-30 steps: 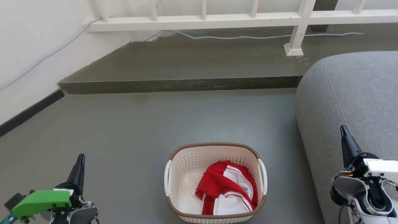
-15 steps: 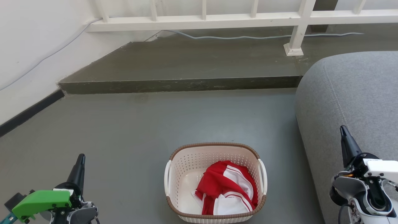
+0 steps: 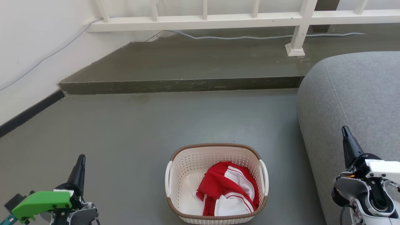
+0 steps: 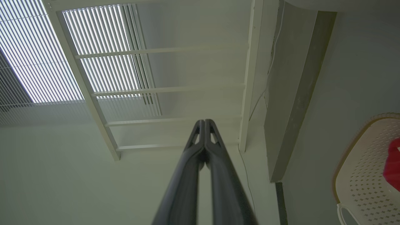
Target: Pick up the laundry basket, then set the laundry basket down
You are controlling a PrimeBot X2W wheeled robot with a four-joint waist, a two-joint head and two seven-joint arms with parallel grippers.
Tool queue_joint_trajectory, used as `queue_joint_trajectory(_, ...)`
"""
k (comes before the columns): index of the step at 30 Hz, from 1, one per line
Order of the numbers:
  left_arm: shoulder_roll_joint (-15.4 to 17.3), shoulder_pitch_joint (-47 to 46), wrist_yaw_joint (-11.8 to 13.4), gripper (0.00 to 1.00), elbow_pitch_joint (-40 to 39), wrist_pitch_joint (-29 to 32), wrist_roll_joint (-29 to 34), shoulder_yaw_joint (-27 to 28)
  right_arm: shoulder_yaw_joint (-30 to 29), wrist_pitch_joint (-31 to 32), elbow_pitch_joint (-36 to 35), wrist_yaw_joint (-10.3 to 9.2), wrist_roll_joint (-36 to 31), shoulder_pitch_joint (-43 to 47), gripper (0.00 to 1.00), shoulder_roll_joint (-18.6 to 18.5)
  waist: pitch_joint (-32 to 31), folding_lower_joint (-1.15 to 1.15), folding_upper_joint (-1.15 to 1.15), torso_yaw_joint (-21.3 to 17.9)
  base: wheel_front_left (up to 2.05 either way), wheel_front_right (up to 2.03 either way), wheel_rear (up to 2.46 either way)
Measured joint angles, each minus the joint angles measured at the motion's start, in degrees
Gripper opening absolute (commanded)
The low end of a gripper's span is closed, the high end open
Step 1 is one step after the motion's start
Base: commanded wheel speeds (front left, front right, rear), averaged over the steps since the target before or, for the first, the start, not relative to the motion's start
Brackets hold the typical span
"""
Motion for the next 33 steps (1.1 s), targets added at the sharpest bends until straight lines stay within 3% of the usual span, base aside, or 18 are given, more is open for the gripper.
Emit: queue_joint_trajectory(33,-0.1,-0.01,0.0,0.0,-0.02,0.01,0.01,0.12,-0.08,0.0,-0.02,0.0,-0.01,0.0,0.0,0.03,0.01,0.0,0.0,0.0,0.0,0.0,0.0)
